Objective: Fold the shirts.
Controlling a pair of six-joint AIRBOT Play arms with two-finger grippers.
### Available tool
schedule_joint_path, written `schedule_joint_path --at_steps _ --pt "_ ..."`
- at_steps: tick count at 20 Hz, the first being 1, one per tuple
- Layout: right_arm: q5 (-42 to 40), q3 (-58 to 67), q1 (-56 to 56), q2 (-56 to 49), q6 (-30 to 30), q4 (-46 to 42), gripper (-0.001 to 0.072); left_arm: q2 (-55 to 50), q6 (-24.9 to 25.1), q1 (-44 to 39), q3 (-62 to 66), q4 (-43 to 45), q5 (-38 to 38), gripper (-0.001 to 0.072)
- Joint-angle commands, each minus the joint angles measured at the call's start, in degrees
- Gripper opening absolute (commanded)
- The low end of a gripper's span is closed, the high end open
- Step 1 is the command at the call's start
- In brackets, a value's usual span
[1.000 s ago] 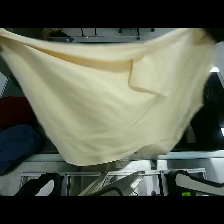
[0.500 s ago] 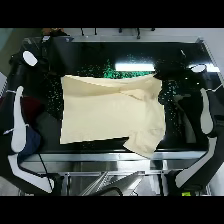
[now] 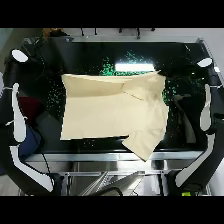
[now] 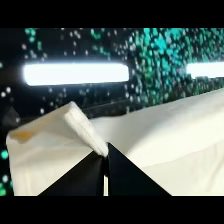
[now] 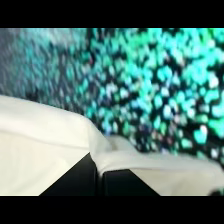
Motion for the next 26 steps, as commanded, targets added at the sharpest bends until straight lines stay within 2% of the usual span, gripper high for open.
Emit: schedule_joint_path --at_steps 1,6,11,15,26 --pt "8.2 -1.6 -0.3 0.3 1.9 -8.4 0.0022 0.9 1.8 0.5 -5.0 -1.3 -1.6 0.0015" --pt "6.5 -6.5 -0.2 0.2 1.9 -9.5 0.0022 0.9 -0.8 -2.6 -11.7 10.4 1.0 0.0015" --pt "4.8 -6.9 1.4 -0.5 4.2 -16.7 0.0022 0.9 -1.5 -2.8 -14.9 10.4 6.1 0.0015" --pt "2.4 -6.9 3.5 -0.7 4.6 -16.8 0.0022 0.9 -1.0 -2.8 -16.2 10.5 6.1 0.0016" --pt "6.4 -6.9 4.0 -0.6 11.1 -22.1 0.0023 1.0 -0.4 -2.8 -15.8 10.5 -0.2 0.0017"
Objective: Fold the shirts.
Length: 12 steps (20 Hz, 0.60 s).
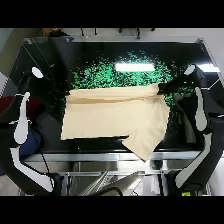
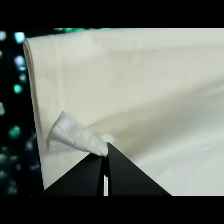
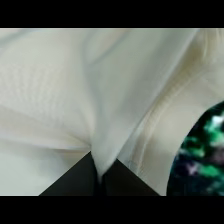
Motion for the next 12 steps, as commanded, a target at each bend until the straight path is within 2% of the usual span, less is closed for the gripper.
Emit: schedule_joint_path --at_steps 1,6,7,8,9,11,12 --pt "2.2 0.0 0.1 0.0 2.3 -1.6 0.0022 0.0 0.2 0.0 0.0 0.1 -1.7 0.0017" --pt "3.1 0.0 0.1 0.0 2.5 -1.6 0.0025 0.0 0.2 -0.4 0.0 0.1 -1.6 0.0020" --pt "3.3 0.0 0.1 0.0 2.7 -1.6 0.0109 0.0 0.2 -0.9 0.0 0.1 -1.9 0.0066" --pt "3.6 0.0 0.1 0.0 2.7 -1.6 0.0287 0.0 0.1 -0.9 0.0 0.1 -2.1 0.0515" --pt "4.2 0.0 0.1 0.1 2.7 -1.6 0.0373 0.0 -0.5 -0.9 0.0 0.0 -2.4 0.0694" --pt "5.2 0.0 -0.3 1.4 2.8 -2.7 0.0491 0.1 -1.3 -0.2 2.1 0.1 -5.5 0.0695" --pt "5.5 0.0 -0.5 2.6 3.5 -3.1 0.0508 0.1 -2.3 0.3 4.0 0.1 -8.0 0.0696"
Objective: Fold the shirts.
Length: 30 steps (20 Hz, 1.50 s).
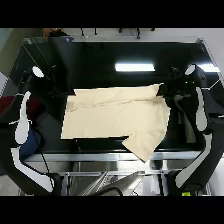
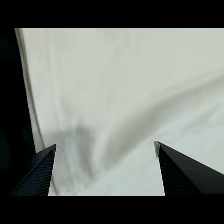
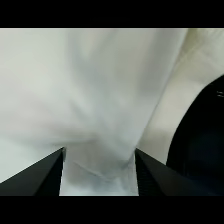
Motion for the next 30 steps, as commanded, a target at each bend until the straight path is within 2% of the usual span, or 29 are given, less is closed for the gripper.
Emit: schedule_joint_path --at_steps 1,4,5,6,8,9,10,14,18,21,22,23,25,26,27,28,29,30 --pt "1.7 0.0 -1.0 3.6 1.4 -1.0 0.0508 0.1 -2.8 1.7 5.0 0.0 -7.6 0.0696" --pt "5.7 -0.6 -3.3 8.5 3.7 -0.9 0.0499 1.8 -5.3 4.6 7.3 0.3 -16.7 0.0694" --pt "7.0 -2.5 -4.1 10.5 5.1 -0.9 0.0498 3.3 -5.6 5.4 5.0 1.2 -18.4 0.0645" --pt "8.2 -6.1 -4.5 13.0 6.1 -0.9 0.0497 5.7 -5.6 5.9 0.8 2.6 -19.1 0.0647" --pt "9.6 -16.6 -4.9 19.1 6.5 -0.9 0.0495 11.3 -5.1 6.4 -10.6 5.7 -17.4 0.0648" --pt "9.2 -23.4 -4.9 22.9 6.5 -0.9 0.0470 14.0 -4.9 6.5 -16.9 7.1 -15.5 0.0647" --pt "8.4 -30.0 -4.9 26.6 6.7 -1.0 0.0392 16.7 -4.5 6.6 -23.6 7.4 -12.7 0.0647" --pt "3.5 -52.2 -7.3 41.5 6.7 -0.7 0.0382 21.6 -1.2 7.3 -40.6 3.3 -2.4 0.0647" --pt "3.6 -59.7 -14.7 50.3 6.7 1.4 0.0382 19.7 1.9 7.8 -45.1 -0.3 -0.5 0.0646" --pt "3.4 -60.7 -17.0 51.2 6.6 5.5 0.0381 17.3 5.6 7.7 -46.8 -6.5 0.0 0.0646" --pt "3.5 -60.7 -17.0 50.4 6.6 6.0 0.0381 16.5 6.6 7.8 -46.6 -8.4 0.1 0.0556" --pt "3.7 -60.7 -17.0 49.2 6.7 6.0 0.0381 15.8 8.1 7.7 -45.7 -9.2 0.1 0.0349" --pt "3.9 -61.4 -17.0 47.1 6.7 6.0 0.0381 15.2 8.9 7.7 -43.5 -9.2 -0.2 0.0114" --pt "3.7 -62.4 -17.0 46.7 6.8 6.0 0.0382 15.3 9.4 7.8 -42.5 -9.2 -0.2 0.0035" --pt "3.1 -64.1 -17.0 46.6 7.4 6.0 0.0401 15.3 9.7 7.7 -41.3 -9.1 -0.2 0.0018" --pt "2.0 -66.3 -17.0 46.8 8.0 6.0 0.0521 15.3 9.7 7.7 -40.6 -9.2 -0.2 0.0018" --pt "0.2 -68.6 -17.0 47.1 7.9 6.2 0.0535 15.3 9.7 7.8 -40.0 -9.2 -0.2 0.0018" --pt "-2.1 -71.2 -17.0 47.5 7.9 6.1 0.0465 15.3 9.7 7.7 -39.9 -9.2 -0.2 0.0017"
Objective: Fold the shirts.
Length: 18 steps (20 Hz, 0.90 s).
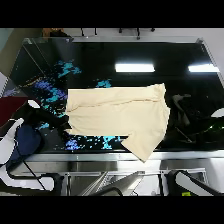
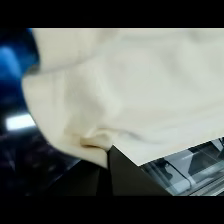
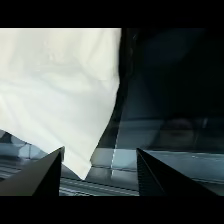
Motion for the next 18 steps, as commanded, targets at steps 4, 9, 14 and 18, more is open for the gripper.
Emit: schedule_joint_path --at_steps 4,9,14,18 --pt "-10.9 -14.0 0.1 0.1 -1.2 4.9 0.0465 -0.2 1.0 0.0 1.4 -1.3 -1.0 0.0018" --pt "-17.7 -20.4 4.7 -0.4 -6.9 15.5 0.0458 -0.2 0.9 -0.2 1.4 -1.4 -1.0 0.0018" --pt "-22.0 -20.4 10.5 -0.4 -11.3 22.4 0.0456 -0.2 0.9 -0.2 1.4 -1.8 -2.1 0.0018" --pt "-17.7 -18.6 10.8 -0.4 -18.0 30.5 0.0025 -0.1 0.9 -0.2 1.5 -1.7 -4.8 0.0018"
